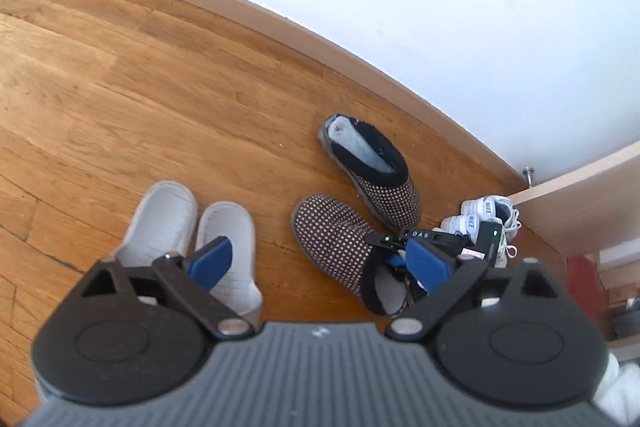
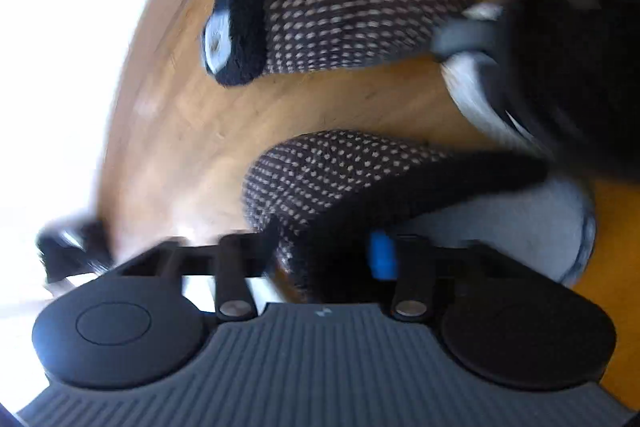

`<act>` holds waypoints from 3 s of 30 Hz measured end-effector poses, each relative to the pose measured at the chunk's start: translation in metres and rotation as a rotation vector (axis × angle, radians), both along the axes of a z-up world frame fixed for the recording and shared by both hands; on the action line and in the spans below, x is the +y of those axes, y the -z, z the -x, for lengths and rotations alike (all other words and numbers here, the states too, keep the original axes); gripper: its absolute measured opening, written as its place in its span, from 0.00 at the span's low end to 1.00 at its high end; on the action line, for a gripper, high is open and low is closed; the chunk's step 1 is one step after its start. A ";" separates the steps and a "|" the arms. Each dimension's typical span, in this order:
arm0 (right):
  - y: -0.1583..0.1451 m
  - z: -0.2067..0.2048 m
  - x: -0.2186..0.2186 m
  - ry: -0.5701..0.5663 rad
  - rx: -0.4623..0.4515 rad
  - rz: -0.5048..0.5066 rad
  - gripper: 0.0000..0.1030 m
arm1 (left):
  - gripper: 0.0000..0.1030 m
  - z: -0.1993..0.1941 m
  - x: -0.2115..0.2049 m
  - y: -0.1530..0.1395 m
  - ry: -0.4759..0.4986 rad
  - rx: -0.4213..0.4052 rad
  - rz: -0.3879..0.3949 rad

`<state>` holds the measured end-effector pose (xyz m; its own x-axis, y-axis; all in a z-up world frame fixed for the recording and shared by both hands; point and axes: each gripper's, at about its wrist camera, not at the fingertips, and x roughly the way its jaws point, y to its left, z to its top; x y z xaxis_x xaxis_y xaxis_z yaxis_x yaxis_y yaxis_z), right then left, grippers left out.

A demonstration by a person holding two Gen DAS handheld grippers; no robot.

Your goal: Organize scattered shoes

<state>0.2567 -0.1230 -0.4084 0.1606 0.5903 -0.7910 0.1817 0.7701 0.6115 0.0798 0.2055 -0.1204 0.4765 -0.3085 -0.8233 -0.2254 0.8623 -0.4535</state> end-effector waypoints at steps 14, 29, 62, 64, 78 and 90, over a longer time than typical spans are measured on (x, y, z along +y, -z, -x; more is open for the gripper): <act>-0.107 0.062 0.083 -1.323 -0.498 0.065 0.00 | 0.93 -0.001 0.008 0.025 0.028 0.075 -0.023; -0.059 0.100 0.093 -1.033 -0.292 0.214 0.82 | 0.95 0.002 -0.002 0.026 0.109 0.068 -0.118; -0.104 0.016 0.041 -0.604 -0.545 0.246 0.75 | 0.99 0.000 -0.042 0.052 0.249 0.070 -0.177; -0.107 -0.005 0.036 -0.596 -0.622 0.303 0.78 | 0.99 -0.001 -0.062 0.064 0.323 0.097 -0.160; -0.149 0.009 -0.100 -0.205 -0.673 0.327 0.86 | 0.90 -0.121 -0.131 0.123 0.005 -0.022 0.067; -0.146 0.052 -0.179 -0.082 -0.581 0.160 0.86 | 0.42 -0.218 -0.170 0.233 -0.291 0.211 0.169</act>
